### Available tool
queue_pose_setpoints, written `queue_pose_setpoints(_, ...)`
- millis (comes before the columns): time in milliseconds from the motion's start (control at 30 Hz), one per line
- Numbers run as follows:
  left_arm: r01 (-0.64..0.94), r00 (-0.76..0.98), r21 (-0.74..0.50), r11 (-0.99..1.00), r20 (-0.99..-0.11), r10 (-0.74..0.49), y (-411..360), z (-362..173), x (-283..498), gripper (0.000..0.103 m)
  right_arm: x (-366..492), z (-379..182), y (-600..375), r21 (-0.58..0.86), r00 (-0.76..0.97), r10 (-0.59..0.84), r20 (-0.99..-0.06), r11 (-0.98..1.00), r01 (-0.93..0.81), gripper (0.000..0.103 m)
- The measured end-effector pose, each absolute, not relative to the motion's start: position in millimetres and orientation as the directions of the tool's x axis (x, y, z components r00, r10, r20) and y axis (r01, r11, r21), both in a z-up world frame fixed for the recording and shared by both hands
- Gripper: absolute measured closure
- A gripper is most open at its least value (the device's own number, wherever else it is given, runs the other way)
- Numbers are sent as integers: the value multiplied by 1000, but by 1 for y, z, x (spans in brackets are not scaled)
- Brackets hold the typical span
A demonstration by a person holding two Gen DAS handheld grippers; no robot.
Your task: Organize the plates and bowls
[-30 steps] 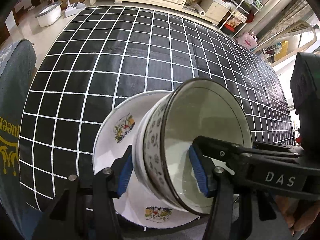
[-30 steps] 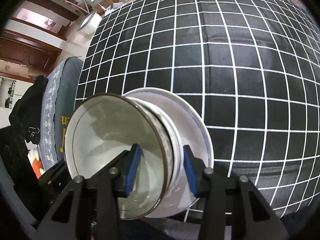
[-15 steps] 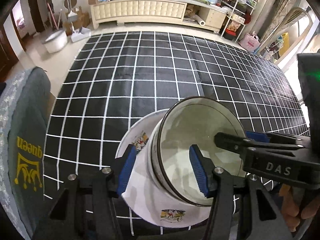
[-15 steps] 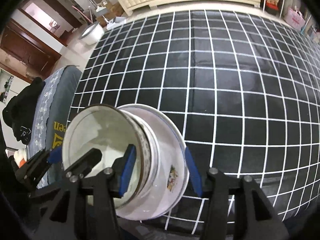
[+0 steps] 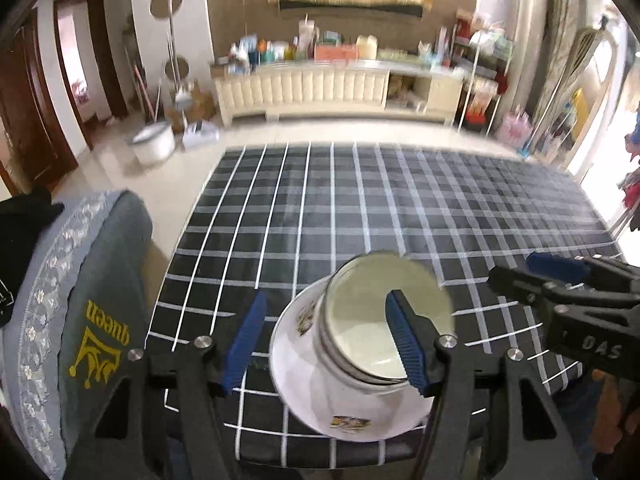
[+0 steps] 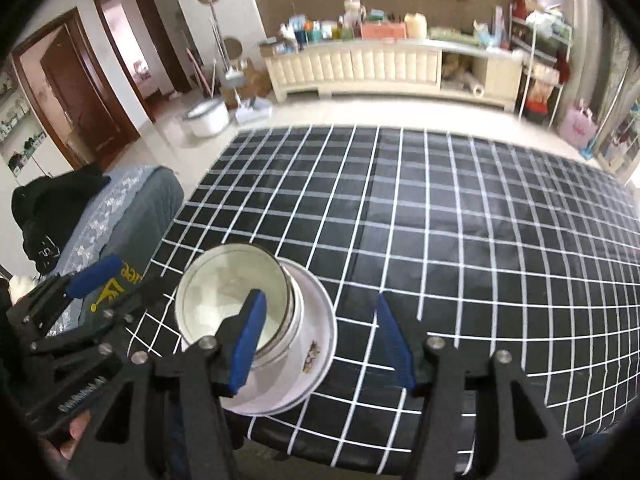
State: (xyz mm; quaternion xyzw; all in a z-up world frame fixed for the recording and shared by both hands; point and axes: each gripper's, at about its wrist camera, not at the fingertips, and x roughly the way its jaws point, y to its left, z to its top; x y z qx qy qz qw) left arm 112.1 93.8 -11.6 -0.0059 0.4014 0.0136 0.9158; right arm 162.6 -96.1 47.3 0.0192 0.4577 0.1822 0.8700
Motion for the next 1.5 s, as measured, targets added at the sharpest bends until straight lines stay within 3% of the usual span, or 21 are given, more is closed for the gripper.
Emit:
queue_pose_setpoints(167, -54, 775, -3, 999, -631, 39, 78, 15, 78, 42, 139, 60, -118, 209, 569, 332, -752, 939, -273, 37)
queue_pose_setpoints(267, -57, 814, -17, 998, -579, 37, 70, 29, 62, 42, 122, 76, -122, 103, 657, 261, -707, 957, -270, 37)
queue_pose_setpoints(433, -73, 851, -24, 997, -522, 50, 61, 41, 38, 42, 92, 98, -137, 83, 737, 255, -626, 961, -263, 25)
queue_pose_setpoints(500, -73, 856, -28, 997, -514, 48, 59, 40, 29, 26, 79, 102, -142, 76, 754, 248, -608, 964, -256, 23)
queue_pose_setpoints(533, -77, 858, -23, 997, -510, 55, 57, 40, 25, 25, 72, 103, -145, 73, 770, 243, -590, 966, -249, 23)
queue_pose_setpoints(833, -58, 880, 24, 998, -471, 62, 34, 49, -18, 15, 22, 110, -160, 46, 852, 188, -488, 981, -190, 12)
queue_pose_setpoints(1000, -46, 886, 51, 998, -460, 64, 24, 51, -36, 12, 7, 113, -164, 18, 861, 175, -478, 982, -190, 1)
queue_pose_setpoints(1167, -42, 902, 68, 997, -427, 67, 15, 56, -57, 0, -6, 111, -174, 30, 859, 183, -478, 981, -193, 0)
queue_pose_setpoints(1500, -18, 905, 52, 998, -423, 39, 11, 60, -76, 0, -23, 115, -180, 22, 876, 175, -449, 982, -185, 0)
